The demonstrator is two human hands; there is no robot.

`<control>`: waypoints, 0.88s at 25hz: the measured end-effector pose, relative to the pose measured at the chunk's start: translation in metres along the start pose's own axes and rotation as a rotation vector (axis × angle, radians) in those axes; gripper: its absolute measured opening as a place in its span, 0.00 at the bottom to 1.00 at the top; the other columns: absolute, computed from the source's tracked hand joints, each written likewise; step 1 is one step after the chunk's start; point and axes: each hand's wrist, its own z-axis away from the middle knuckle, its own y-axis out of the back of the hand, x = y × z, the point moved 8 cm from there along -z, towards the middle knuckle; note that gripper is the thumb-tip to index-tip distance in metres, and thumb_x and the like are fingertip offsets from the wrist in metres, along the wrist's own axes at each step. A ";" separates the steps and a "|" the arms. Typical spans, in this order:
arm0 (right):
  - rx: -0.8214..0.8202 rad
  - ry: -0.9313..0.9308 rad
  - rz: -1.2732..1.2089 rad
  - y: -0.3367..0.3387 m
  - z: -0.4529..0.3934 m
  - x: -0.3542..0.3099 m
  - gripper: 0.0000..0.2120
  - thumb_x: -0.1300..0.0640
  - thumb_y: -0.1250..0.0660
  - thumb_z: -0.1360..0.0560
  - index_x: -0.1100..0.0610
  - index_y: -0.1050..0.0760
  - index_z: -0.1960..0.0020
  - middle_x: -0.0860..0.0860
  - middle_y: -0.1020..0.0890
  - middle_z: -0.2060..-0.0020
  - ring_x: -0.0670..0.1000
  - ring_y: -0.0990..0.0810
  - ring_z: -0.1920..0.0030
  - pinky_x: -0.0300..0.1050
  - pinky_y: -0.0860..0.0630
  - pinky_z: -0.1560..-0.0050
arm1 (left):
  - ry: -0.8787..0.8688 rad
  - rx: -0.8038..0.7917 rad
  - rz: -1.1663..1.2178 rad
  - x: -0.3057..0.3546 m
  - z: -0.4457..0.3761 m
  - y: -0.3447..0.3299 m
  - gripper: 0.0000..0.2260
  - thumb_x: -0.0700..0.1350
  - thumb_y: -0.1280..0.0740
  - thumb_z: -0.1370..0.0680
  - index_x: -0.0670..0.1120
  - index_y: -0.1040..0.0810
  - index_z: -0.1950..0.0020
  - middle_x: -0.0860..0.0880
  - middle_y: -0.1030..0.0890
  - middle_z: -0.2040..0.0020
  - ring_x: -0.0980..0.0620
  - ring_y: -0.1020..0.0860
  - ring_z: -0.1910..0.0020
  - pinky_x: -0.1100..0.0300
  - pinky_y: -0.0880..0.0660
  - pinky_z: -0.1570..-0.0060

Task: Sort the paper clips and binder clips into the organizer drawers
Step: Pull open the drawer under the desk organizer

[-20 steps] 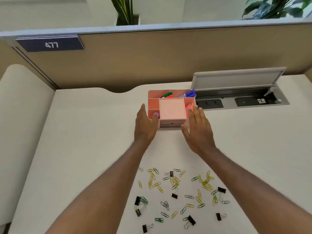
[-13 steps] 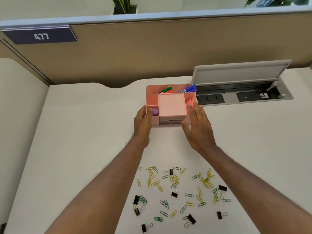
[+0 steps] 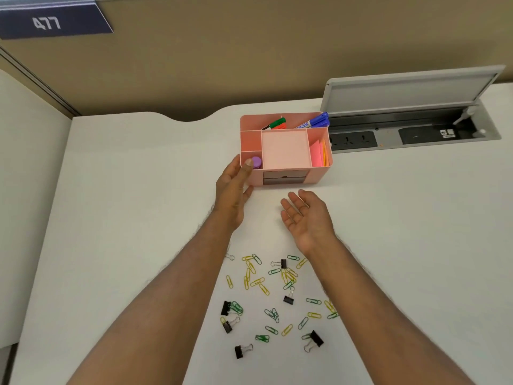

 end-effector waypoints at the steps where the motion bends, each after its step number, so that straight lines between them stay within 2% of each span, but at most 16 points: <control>1: -0.038 -0.042 -0.031 -0.006 -0.001 0.003 0.06 0.56 0.35 0.20 0.55 0.23 0.45 0.52 0.19 0.38 0.51 0.17 0.43 0.47 0.24 0.41 | -0.005 0.003 -0.006 0.000 0.000 0.000 0.25 0.54 0.30 0.22 0.53 0.28 0.25 0.52 0.20 0.32 0.49 0.25 0.31 0.46 0.27 0.30; 7: -0.097 -0.055 -0.066 -0.030 -0.002 -0.007 0.03 0.59 0.33 0.21 0.56 0.22 0.50 0.51 0.18 0.42 0.50 0.18 0.45 0.46 0.27 0.37 | -0.027 0.010 -0.004 0.001 0.001 -0.001 0.23 0.53 0.31 0.21 0.52 0.27 0.26 0.52 0.20 0.34 0.53 0.22 0.37 0.49 0.25 0.34; 10: -0.113 -0.064 -0.086 -0.036 -0.004 -0.009 0.01 0.59 0.32 0.21 0.55 0.22 0.51 0.52 0.19 0.42 0.51 0.17 0.44 0.45 0.25 0.40 | -0.035 0.021 0.001 0.001 0.000 -0.001 0.22 0.53 0.30 0.21 0.53 0.27 0.27 0.54 0.19 0.36 0.55 0.22 0.39 0.48 0.25 0.33; 13: -0.109 -0.057 -0.078 -0.037 -0.003 -0.010 0.00 0.58 0.30 0.22 0.54 0.21 0.52 0.51 0.18 0.45 0.50 0.17 0.47 0.44 0.25 0.44 | -0.035 0.017 -0.003 0.000 -0.001 0.000 0.23 0.53 0.30 0.21 0.53 0.27 0.26 0.53 0.20 0.34 0.52 0.23 0.35 0.46 0.27 0.31; 17: -0.070 -0.048 -0.060 -0.026 -0.002 -0.007 0.07 0.51 0.27 0.24 0.52 0.21 0.49 0.50 0.19 0.52 0.49 0.19 0.52 0.41 0.24 0.56 | -0.023 0.020 0.012 -0.003 -0.003 0.001 0.23 0.53 0.29 0.21 0.53 0.26 0.26 0.53 0.20 0.33 0.51 0.24 0.32 0.43 0.28 0.30; 22: -0.049 -0.063 -0.011 -0.007 0.001 0.011 0.10 0.50 0.27 0.24 0.53 0.21 0.47 0.48 0.17 0.53 0.47 0.20 0.55 0.40 0.25 0.59 | -0.018 0.025 0.008 -0.003 -0.002 0.001 0.23 0.53 0.30 0.21 0.53 0.27 0.26 0.53 0.21 0.33 0.52 0.25 0.34 0.44 0.28 0.30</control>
